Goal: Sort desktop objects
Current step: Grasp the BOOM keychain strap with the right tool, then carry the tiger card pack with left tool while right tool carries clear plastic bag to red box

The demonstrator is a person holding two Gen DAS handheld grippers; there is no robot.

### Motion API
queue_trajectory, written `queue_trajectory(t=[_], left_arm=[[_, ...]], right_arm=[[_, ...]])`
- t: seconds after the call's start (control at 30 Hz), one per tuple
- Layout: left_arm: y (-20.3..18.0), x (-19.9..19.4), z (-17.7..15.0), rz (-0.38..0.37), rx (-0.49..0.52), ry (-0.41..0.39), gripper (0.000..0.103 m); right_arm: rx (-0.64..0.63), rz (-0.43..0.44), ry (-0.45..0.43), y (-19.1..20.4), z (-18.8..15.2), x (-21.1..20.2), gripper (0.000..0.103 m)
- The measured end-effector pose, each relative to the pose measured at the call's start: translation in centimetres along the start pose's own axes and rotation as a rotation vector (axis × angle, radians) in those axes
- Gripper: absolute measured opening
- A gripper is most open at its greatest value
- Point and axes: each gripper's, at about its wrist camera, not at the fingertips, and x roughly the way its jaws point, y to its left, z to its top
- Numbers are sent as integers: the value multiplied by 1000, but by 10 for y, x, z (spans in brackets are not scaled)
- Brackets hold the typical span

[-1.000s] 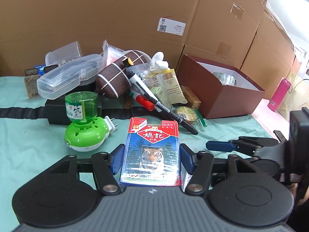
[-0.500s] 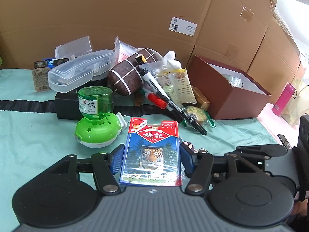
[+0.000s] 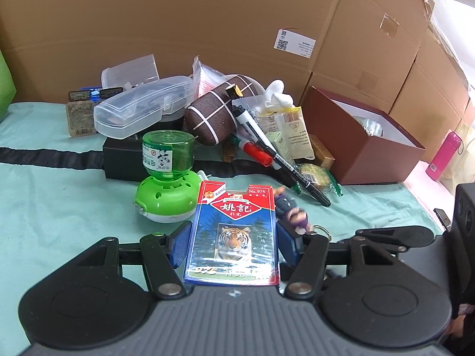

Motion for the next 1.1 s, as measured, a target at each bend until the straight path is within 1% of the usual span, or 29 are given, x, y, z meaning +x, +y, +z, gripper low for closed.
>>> queue_trajectory(t=[0.03, 0.07, 0.27, 0.43, 0.6, 0.8, 0.9, 1.0, 1.1], left_arm=[[0, 0, 0, 0, 1, 1, 63], [0, 0, 0, 0, 1, 0, 63], [-5, -2, 3, -2, 18, -11, 63], [-15, -6, 10, -14, 49, -29, 63], [-38, -5, 27, -57, 110, -57, 63], [-84, 11, 60, -175, 173, -75, 63], [-110, 23, 79, -240, 179, -84, 63], [-136, 39, 101, -274, 186, -97, 63], [-157, 57, 124, -318, 165, -104, 63]], right_arm=[[6, 8, -6, -1, 1, -3, 16], [13, 11, -15, -2, 1, -6, 6], [65, 36, -78, -9, 8, -26, 2], [123, 32, -159, -25, 18, -50, 2], [138, -40, -254, -47, 30, -84, 2], [157, -175, -339, -89, 43, -127, 2], [180, -237, -373, -113, 47, -144, 2], [202, -298, -394, -138, 52, -156, 2], [225, -348, -415, -160, 56, -164, 2]])
